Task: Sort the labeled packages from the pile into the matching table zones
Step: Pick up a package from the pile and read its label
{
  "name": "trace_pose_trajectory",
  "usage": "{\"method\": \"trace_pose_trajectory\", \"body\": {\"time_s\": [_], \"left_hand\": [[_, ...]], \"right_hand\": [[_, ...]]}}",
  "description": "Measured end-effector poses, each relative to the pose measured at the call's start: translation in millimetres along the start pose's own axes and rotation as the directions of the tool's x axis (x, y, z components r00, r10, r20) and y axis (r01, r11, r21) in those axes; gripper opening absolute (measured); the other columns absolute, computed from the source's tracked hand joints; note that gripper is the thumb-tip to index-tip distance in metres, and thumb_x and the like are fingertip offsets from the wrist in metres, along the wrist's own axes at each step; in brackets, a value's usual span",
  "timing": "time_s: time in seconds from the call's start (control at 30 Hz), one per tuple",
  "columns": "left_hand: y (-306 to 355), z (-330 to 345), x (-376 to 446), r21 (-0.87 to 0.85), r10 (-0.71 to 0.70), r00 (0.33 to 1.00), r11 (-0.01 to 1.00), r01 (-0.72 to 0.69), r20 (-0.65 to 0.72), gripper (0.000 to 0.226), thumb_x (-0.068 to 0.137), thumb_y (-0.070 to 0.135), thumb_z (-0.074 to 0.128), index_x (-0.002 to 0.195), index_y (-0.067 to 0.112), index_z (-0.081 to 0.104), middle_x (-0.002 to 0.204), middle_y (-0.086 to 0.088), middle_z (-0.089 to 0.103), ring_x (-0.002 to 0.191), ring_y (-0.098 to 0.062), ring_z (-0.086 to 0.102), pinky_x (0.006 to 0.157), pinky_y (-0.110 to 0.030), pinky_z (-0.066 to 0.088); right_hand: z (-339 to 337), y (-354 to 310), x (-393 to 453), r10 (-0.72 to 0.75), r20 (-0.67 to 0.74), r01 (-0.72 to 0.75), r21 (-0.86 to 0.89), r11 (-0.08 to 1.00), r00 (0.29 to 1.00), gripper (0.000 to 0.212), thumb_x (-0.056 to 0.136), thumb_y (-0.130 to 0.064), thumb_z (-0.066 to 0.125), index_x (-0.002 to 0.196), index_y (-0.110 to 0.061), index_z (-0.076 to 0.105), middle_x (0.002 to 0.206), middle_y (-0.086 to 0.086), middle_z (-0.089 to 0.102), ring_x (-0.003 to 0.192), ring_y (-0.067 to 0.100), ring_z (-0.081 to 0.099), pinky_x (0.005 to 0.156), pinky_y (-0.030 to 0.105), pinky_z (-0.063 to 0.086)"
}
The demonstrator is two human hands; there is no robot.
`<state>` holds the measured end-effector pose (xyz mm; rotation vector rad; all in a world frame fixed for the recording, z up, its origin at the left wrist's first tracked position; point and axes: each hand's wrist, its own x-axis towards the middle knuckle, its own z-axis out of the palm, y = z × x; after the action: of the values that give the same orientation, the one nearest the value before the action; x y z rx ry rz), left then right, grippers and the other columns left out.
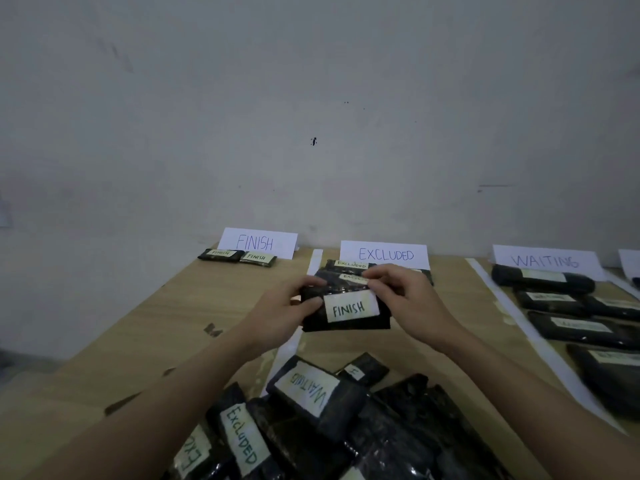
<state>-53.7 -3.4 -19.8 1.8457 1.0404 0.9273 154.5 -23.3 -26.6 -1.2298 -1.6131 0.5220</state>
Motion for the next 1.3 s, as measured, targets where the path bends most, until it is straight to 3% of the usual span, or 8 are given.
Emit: {"method": "trace_pose_trajectory", "body": {"time_s": [0.13, 0.37, 0.47, 0.63, 0.83, 1.03, 1.17, 1.3], "left_hand": [[17, 10, 6, -0.391, -0.105, 0.994, 0.917, 0.082, -0.039, 0.023, 0.091, 0.005, 0.051, 0.114, 0.01, 0.056, 0.109, -0.011, 0.065, 0.093, -0.019, 0.064, 0.062, -0.022, 0.057], [31, 22, 13, -0.502, -0.098, 0.995, 0.86, 0.085, 0.001, 0.018, 0.093, 0.007, 0.048, 0.106, 0.012, 0.059, 0.099, -0.004, 0.067, 0.086, -0.015, 0.064, 0.059, -0.02, 0.055], [28, 29, 15, -0.392, -0.12, 0.993, 0.913, 0.114, 0.009, 0.017, 0.092, 0.005, 0.05, 0.105, 0.012, 0.059, 0.103, -0.007, 0.066, 0.086, -0.016, 0.065, 0.059, -0.022, 0.055], [20, 46, 17, -0.273, -0.105, 0.994, 0.956, 0.109, 0.031, 0.015, 0.09, 0.003, 0.053, 0.101, 0.011, 0.06, 0.098, -0.009, 0.068, 0.074, -0.01, 0.066, 0.057, -0.015, 0.051], [16, 44, 20, -0.236, -0.115, 0.992, 0.964, 0.123, 0.049, 0.015, 0.092, 0.007, 0.052, 0.1, 0.016, 0.06, 0.102, -0.008, 0.068, 0.082, -0.011, 0.066, 0.064, -0.019, 0.051], [0, -2, 19, -0.066, -0.14, 0.99, 0.988, 0.141, 0.018, 0.022, 0.098, 0.021, 0.041, 0.11, 0.018, 0.058, 0.107, -0.005, 0.066, 0.094, -0.017, 0.062, 0.079, -0.031, 0.05], [-29, -44, 20, 0.333, -0.177, 0.983, 0.926, 0.18, -0.039, 0.034, 0.098, 0.024, 0.04, 0.129, 0.015, 0.047, 0.126, -0.003, 0.057, 0.112, -0.015, 0.054, 0.091, -0.027, 0.042], [-60, -69, 28, 0.703, -0.236, 0.961, 0.708, 0.071, 0.141, 0.046, 0.096, 0.023, 0.043, 0.138, 0.006, 0.036, 0.145, -0.008, 0.039, 0.134, -0.018, 0.034, 0.102, -0.019, 0.024]], "right_hand": [[-14, -12, -2, 0.241, -0.109, -0.193, 0.331, 0.924, 0.964, 0.006, 0.088, -0.018, 0.061, 0.086, -0.019, 0.066, 0.086, 0.01, 0.072, 0.082, 0.025, 0.068, 0.075, 0.041, 0.055], [-31, -16, -6, 0.286, -0.153, -0.204, 0.406, 0.891, 0.946, 0.007, 0.087, -0.019, 0.062, 0.085, -0.012, 0.065, 0.082, 0.007, 0.072, 0.077, 0.019, 0.067, 0.073, 0.032, 0.055], [-34, -7, -15, 0.009, -0.211, -0.041, -0.147, 0.988, 0.977, 0.004, 0.086, -0.016, 0.062, 0.085, -0.015, 0.066, 0.085, -0.001, 0.069, 0.076, 0.01, 0.061, 0.07, 0.02, 0.046], [-24, 1, -44, -0.365, 0.105, 0.331, -0.692, 0.641, 0.925, 0.04, 0.081, -0.043, 0.052, 0.109, -0.017, 0.063, 0.104, 0.0, 0.066, 0.095, 0.016, 0.062, 0.082, 0.032, 0.05], [-19, 11, -44, -0.319, 0.228, 0.377, -0.736, 0.562, 0.92, 0.053, 0.063, -0.035, 0.08, 0.109, -0.015, 0.064, 0.108, 0.01, 0.066, 0.095, 0.028, 0.065, 0.076, 0.039, 0.056], [8, 5, -15, -0.328, 0.284, 0.43, -0.687, 0.585, 0.901, 0.045, 0.069, -0.034, 0.071, 0.108, -0.012, 0.065, 0.107, 0.013, 0.066, 0.092, 0.03, 0.065, 0.075, 0.04, 0.056], [38, 2, 24, -0.266, 0.281, 0.388, -0.672, 0.631, 0.922, 0.044, 0.082, -0.033, 0.065, 0.121, -0.014, 0.059, 0.122, 0.01, 0.06, 0.11, 0.028, 0.056, 0.088, 0.039, 0.048], [79, 7, 69, -0.143, 0.305, 0.319, -0.674, 0.667, 0.942, 0.043, 0.09, -0.035, 0.054, 0.128, -0.017, 0.051, 0.123, 0.005, 0.054, 0.112, 0.023, 0.049, 0.09, 0.034, 0.042]]}}
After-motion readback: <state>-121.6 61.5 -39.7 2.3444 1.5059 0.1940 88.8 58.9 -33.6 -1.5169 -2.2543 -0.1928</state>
